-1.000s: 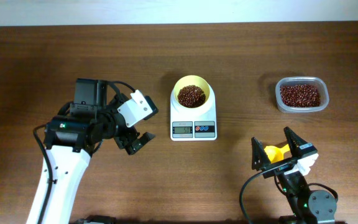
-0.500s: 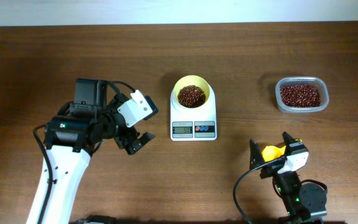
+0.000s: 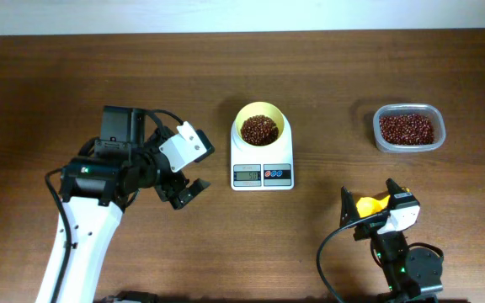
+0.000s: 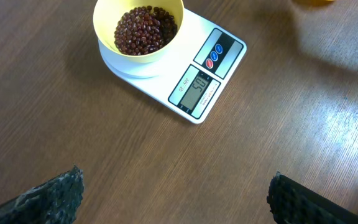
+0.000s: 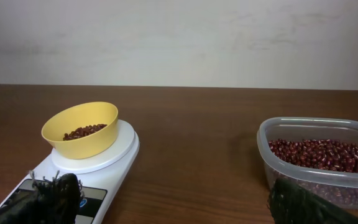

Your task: Scoop item into bowl and weigh 50g on scale

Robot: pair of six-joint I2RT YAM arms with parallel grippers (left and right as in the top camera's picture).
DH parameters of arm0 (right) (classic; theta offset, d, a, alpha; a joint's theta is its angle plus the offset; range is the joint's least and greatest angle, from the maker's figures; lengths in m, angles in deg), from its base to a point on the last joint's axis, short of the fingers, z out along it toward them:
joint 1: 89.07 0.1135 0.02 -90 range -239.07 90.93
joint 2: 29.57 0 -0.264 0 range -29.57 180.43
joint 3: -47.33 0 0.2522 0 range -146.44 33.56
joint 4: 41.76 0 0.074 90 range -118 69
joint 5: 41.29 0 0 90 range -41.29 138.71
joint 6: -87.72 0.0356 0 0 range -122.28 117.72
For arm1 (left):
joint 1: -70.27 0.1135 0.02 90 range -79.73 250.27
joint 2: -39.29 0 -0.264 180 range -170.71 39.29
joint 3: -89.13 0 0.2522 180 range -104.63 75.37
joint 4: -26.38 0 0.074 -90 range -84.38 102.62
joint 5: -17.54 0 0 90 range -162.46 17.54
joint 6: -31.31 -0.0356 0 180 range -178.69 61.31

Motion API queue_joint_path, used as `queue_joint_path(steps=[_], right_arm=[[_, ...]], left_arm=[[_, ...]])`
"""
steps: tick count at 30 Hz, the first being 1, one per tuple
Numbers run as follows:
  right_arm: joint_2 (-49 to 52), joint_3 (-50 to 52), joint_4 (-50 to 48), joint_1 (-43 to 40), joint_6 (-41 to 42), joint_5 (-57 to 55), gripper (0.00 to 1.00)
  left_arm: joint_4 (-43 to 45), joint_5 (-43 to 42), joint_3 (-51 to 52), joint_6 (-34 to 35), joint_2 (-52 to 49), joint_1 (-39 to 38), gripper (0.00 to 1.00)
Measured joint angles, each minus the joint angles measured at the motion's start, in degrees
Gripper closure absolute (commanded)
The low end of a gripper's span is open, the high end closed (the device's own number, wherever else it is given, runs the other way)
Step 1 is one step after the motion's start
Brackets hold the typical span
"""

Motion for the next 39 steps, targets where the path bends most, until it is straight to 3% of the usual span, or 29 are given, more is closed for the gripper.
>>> queue_joint_path(steps=[18, 20, 22, 27, 33, 39], right_arm=[[0.00, 0.00, 0.00, 0.00, -0.02, 0.00, 0.01], [0.00, 0.00, 0.00, 0.00, -0.04, 0.00, 0.01], [0.00, 0.00, 0.00, 0.00, -0.02, 0.00, 0.01], [0.00, 0.02, 0.00, 0.00, -0.04, -0.02, 0.01], [0.00, 0.00, 0.00, 0.00, -0.04, -0.04, 0.01], [0.00, 0.02, -0.02, 0.00, 0.00, -0.04, 0.01]], left_arm=[[0.02, -0.20, -0.04, 0.87, 0.00, 0.00, 0.01], [0.26, 3.21, -0.02, 10.38, 0.31, 0.00, 0.01], [-0.28, 6.71, -0.02, 15.61, 2.71, 0.00, 0.01], [-6.34, 16.57, -0.02, 32.15, 20.92, 0.00, 0.01], [-15.56, 22.43, -0.07, 35.50, 30.67, 0.00, 0.01], [-20.20, 24.81, -0.07, 36.52, 31.54, 0.00, 0.01]])
